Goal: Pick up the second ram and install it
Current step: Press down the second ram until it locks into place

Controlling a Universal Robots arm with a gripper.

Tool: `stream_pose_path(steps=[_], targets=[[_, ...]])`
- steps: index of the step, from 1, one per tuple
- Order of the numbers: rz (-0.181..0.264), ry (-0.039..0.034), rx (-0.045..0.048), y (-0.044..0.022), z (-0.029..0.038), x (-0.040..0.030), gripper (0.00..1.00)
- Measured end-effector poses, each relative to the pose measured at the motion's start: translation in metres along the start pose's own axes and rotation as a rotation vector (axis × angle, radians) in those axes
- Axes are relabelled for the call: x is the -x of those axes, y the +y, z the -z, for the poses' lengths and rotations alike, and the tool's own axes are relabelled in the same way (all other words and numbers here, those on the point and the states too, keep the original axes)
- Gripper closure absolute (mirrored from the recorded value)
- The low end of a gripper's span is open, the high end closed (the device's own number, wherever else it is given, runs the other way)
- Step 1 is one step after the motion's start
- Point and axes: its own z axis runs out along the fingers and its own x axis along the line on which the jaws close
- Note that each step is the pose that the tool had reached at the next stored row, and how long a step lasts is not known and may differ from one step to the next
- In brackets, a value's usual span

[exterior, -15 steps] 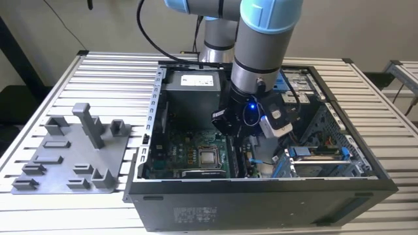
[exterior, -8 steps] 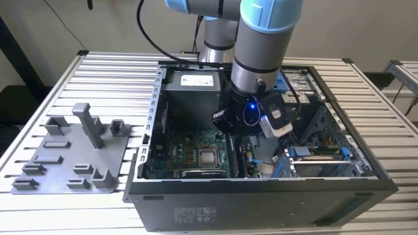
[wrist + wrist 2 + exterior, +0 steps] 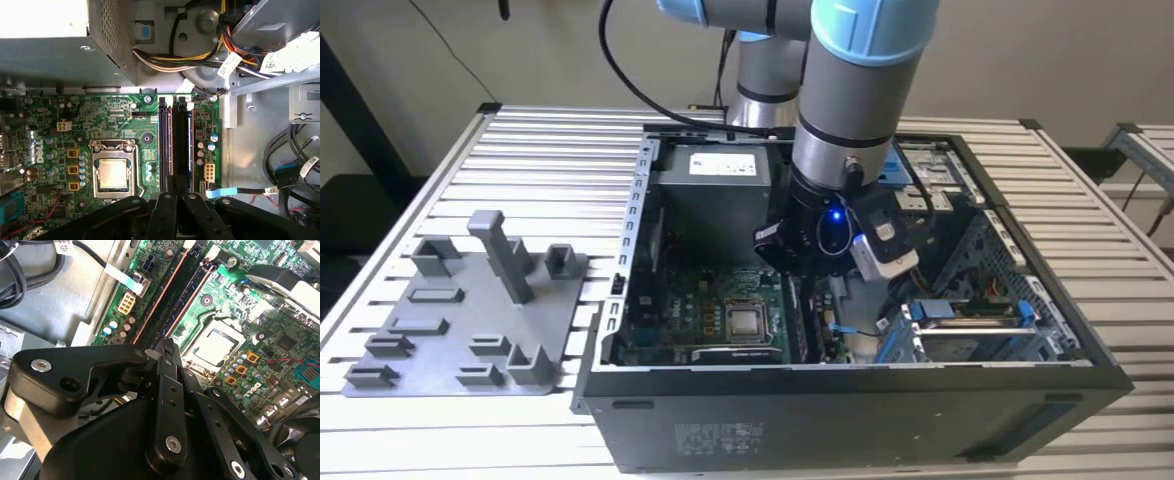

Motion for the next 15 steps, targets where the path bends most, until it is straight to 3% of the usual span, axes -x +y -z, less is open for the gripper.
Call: stream_pose_path(steps=[8,15], targets=[[0.006,0.0001,0.0001,0.0,0.0003,0.0,0.89],[0.103,0.0017,0.0014,0.0,0.0003,0.0,0.89]])
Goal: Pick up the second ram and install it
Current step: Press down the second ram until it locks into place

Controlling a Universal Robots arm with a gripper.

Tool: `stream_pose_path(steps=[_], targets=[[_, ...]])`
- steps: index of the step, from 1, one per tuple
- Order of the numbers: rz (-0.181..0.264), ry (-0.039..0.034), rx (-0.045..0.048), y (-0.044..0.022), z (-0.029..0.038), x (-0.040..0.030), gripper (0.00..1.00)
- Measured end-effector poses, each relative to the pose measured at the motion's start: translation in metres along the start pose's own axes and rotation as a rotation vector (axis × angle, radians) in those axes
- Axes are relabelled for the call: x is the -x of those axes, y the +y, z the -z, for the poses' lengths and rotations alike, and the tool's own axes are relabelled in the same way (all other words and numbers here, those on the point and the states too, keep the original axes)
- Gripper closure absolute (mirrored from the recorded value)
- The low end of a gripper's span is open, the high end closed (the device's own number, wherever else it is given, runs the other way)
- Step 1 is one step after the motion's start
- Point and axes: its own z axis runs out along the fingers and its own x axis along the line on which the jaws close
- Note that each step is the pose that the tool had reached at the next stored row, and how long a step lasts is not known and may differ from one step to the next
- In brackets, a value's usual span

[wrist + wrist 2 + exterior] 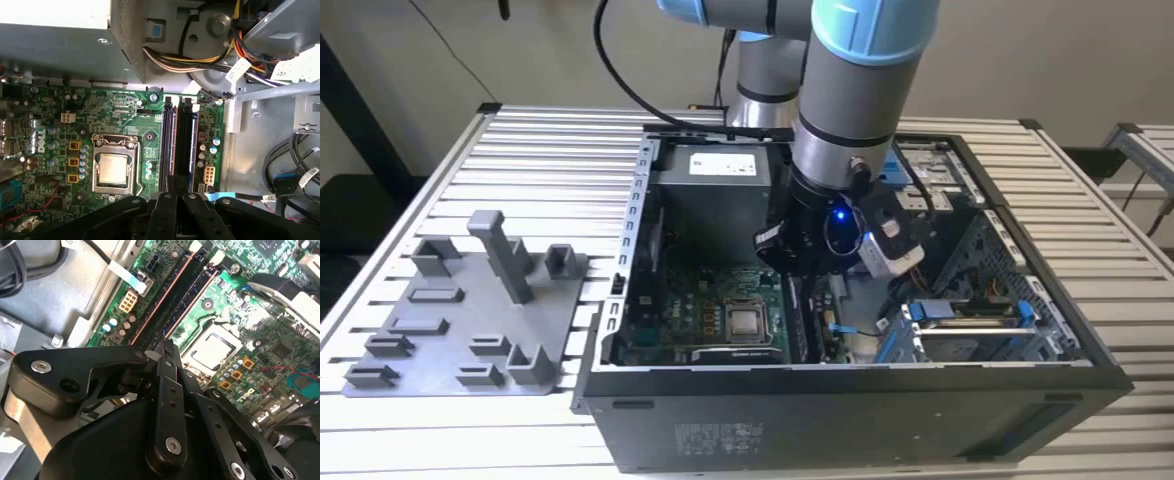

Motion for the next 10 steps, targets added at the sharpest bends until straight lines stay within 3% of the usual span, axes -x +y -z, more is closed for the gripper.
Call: stream_pose_path(steps=[10], targets=[[0.127,0.002,0.0019,0.0,0.0,0.0,0.89]])
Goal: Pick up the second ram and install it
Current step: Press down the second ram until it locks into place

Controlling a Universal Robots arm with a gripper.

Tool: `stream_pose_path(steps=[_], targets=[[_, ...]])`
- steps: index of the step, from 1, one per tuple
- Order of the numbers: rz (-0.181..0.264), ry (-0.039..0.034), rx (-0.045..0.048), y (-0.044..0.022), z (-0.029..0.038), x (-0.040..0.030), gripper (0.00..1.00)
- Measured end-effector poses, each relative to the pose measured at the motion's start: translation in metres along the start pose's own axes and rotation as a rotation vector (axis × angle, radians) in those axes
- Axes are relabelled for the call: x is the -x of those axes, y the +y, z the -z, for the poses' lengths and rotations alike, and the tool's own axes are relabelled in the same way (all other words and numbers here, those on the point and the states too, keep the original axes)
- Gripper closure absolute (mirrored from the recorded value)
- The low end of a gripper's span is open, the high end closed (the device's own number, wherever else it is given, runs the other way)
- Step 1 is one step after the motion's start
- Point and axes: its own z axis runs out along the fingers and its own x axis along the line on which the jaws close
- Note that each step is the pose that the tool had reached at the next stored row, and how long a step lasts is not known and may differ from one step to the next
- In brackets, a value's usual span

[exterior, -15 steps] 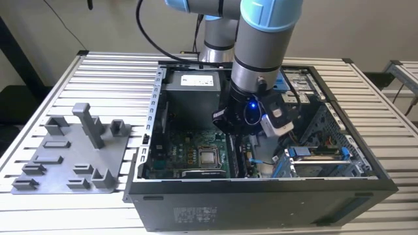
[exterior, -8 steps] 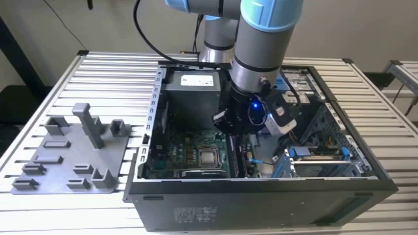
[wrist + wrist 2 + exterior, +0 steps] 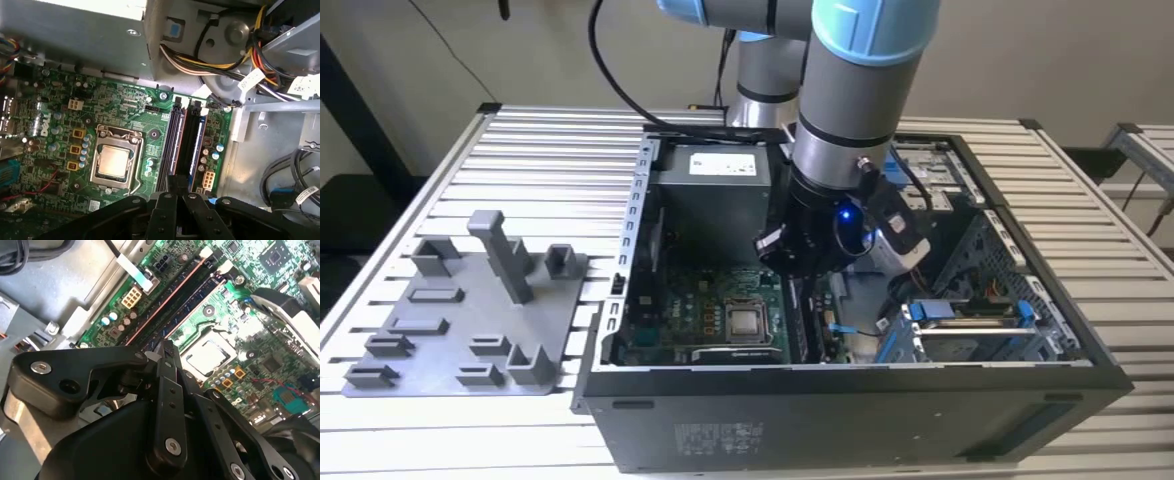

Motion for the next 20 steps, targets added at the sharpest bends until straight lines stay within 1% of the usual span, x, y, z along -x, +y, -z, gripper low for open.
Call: stream_pose_path(steps=[9,20], targets=[[0.095,0.0015,0.0013,0.0,0.0,0.0,0.89],[0.189,0.0031,0.0025,0.0,0.0,0.0,0.89]])
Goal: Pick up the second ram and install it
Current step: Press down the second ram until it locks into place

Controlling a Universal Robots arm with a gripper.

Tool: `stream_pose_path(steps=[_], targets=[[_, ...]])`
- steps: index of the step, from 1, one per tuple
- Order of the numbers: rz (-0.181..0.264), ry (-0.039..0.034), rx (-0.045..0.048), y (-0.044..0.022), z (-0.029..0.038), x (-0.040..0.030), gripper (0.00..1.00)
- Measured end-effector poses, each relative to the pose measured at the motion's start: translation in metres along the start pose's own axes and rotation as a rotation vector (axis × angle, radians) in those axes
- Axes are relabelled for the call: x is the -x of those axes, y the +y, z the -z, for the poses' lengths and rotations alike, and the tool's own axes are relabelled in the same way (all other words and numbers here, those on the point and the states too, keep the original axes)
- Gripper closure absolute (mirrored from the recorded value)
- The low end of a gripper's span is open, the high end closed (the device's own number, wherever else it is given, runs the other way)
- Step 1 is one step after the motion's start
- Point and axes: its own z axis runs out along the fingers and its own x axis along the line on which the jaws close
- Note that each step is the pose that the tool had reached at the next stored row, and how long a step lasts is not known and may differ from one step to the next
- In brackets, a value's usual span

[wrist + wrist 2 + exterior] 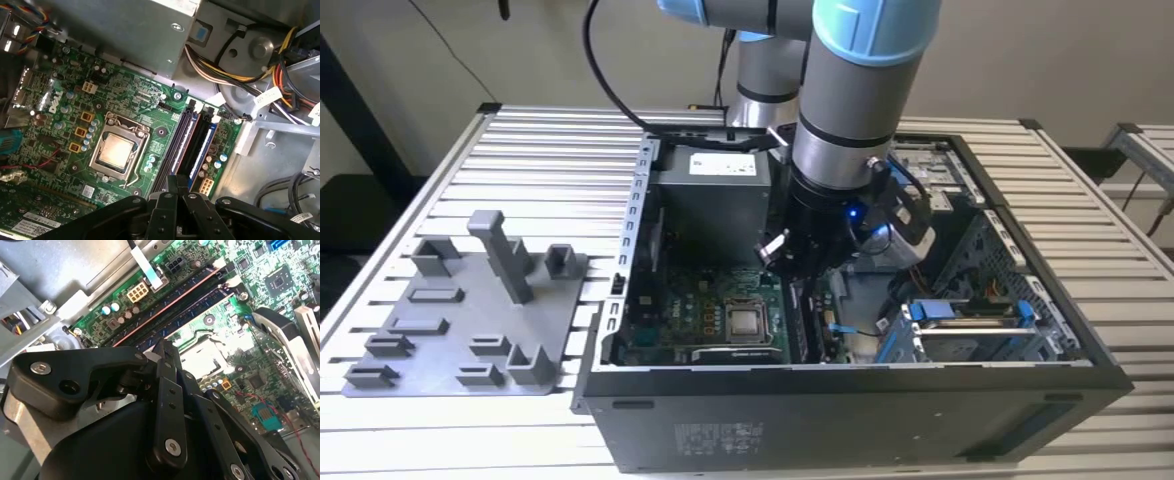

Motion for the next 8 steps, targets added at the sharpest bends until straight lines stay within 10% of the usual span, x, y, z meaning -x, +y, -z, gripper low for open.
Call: stream_pose_path(steps=[8], targets=[[0.079,0.0012,0.0012,0.0,-0.0001,0.0,0.89]])
